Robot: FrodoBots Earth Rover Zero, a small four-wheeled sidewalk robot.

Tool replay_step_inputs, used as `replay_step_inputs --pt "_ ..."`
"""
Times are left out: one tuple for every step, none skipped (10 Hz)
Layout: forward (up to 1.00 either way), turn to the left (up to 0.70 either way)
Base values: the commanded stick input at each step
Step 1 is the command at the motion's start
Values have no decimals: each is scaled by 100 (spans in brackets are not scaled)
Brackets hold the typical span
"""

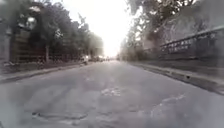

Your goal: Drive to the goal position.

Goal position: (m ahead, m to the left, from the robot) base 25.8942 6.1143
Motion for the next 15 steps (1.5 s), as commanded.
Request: replay_step_inputs --pt "100 2" --pt "100 2" --pt "100 2" --pt "100 2" --pt "100 2" --pt "100 2" --pt "100 2" --pt "100 2" --pt "100 2" --pt "100 2" --pt "100 2" --pt "100 -25" --pt "100 -38" --pt "100 -38" --pt "100 -38"
